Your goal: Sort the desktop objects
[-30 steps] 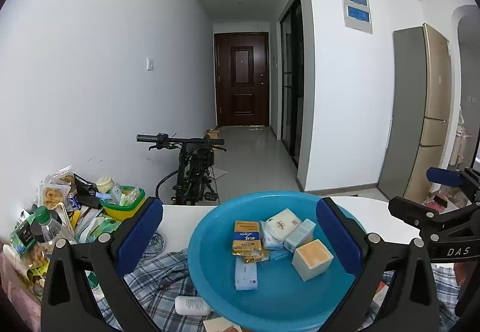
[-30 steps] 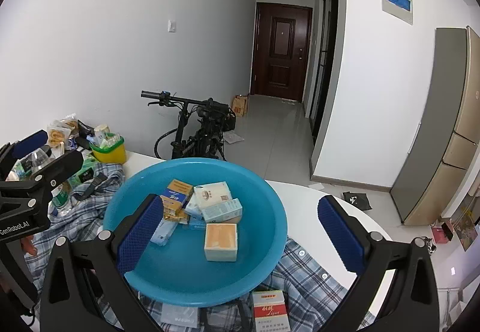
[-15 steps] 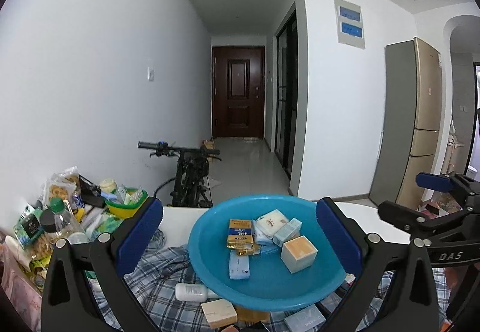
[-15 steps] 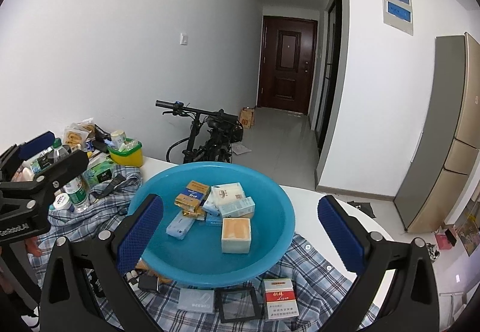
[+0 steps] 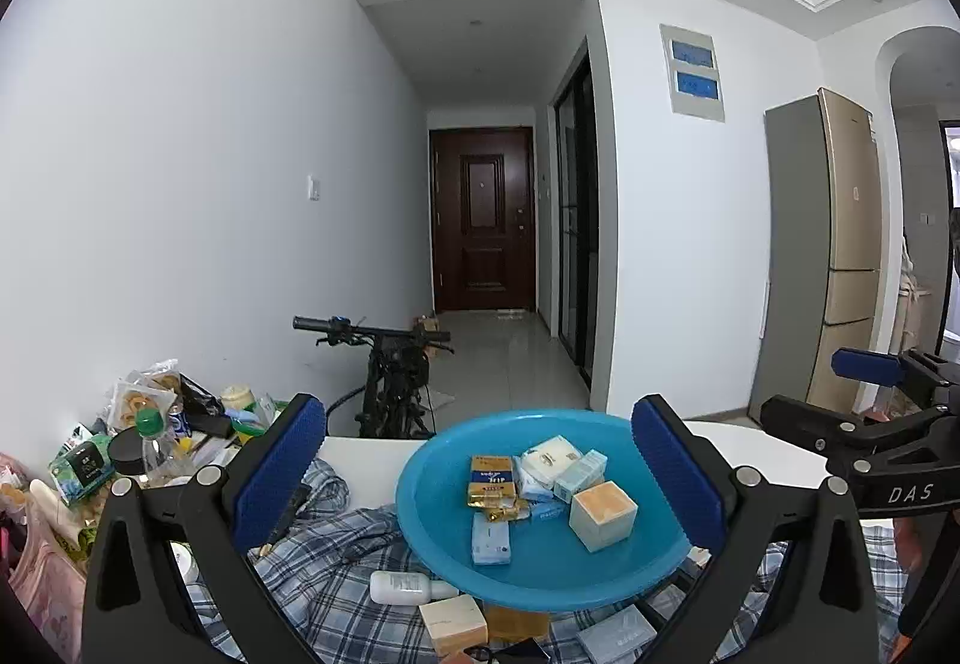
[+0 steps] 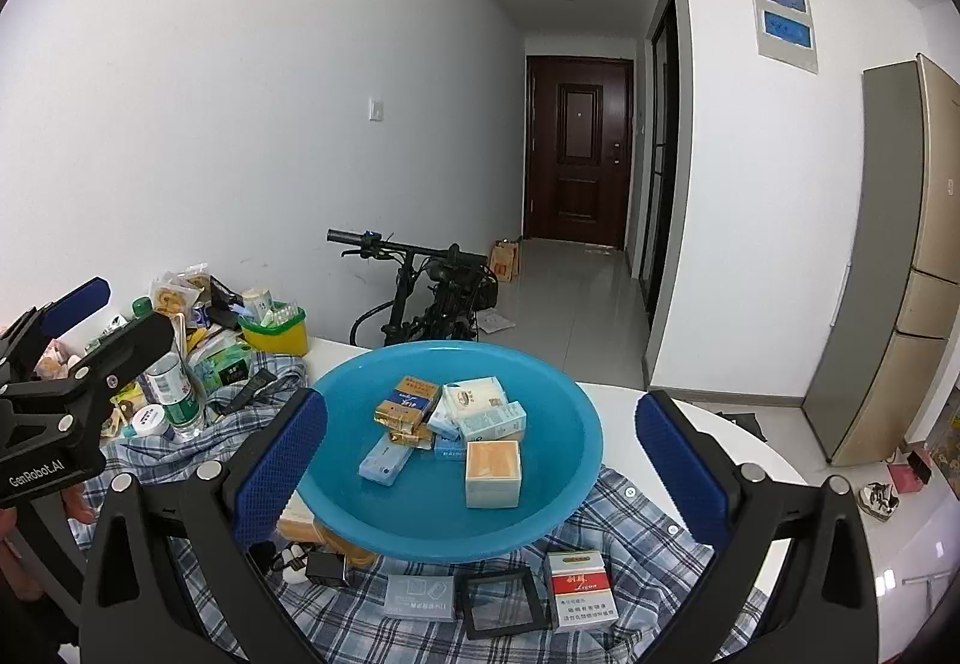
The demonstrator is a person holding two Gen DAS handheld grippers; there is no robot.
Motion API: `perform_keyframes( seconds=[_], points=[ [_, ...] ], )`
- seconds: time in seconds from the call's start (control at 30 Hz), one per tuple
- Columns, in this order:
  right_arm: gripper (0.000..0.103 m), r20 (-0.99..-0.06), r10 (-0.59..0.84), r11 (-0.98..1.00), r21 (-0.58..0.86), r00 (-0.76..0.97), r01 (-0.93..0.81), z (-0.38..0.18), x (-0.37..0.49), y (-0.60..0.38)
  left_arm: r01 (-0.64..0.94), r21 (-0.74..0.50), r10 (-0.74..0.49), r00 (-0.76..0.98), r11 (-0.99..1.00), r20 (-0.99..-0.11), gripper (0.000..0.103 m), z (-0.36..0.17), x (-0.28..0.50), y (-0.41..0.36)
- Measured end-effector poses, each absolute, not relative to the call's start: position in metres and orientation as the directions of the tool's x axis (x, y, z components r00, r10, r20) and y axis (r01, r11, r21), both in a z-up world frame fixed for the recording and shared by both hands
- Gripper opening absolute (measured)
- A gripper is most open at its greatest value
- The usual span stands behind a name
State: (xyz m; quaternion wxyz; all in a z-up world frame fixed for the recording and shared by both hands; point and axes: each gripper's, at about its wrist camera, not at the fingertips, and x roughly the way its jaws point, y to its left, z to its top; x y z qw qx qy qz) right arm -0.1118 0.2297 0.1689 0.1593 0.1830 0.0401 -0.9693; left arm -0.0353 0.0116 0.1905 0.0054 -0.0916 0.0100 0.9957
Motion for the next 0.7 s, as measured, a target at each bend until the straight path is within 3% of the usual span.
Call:
perform_keyframes(
  seconds=[0.7],
  points=[
    [0.102,-0.225,-0.349,-0.932,-0.022,-0.910,0.363,0.158,-0.064,0.237,-0.064,0.003,0.063,-0.985,-0.998,-0.162,0.103,0.174,-0.003,0.016]
  ],
)
